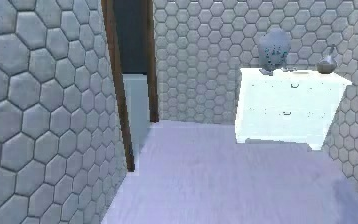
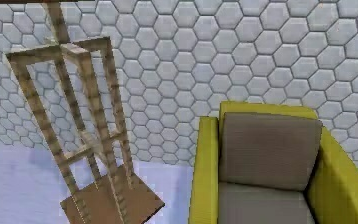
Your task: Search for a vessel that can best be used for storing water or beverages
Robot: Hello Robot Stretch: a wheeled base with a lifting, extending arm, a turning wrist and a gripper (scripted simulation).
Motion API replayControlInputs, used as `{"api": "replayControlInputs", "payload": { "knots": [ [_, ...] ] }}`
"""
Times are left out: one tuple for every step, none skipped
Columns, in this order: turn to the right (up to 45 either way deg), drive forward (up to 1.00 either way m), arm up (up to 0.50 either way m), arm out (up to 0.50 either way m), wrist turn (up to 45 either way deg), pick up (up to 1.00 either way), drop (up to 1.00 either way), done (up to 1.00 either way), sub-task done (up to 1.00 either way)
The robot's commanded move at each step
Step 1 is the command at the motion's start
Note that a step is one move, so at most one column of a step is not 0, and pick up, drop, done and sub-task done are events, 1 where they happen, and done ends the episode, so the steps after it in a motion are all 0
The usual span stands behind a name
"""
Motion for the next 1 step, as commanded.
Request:
{"api": "replayControlInputs", "payload": {
  "knots": [
    [0.0,1.00,0.00,0.00,0.0,0.00,0.00,0.00,0.00]
  ]
}}
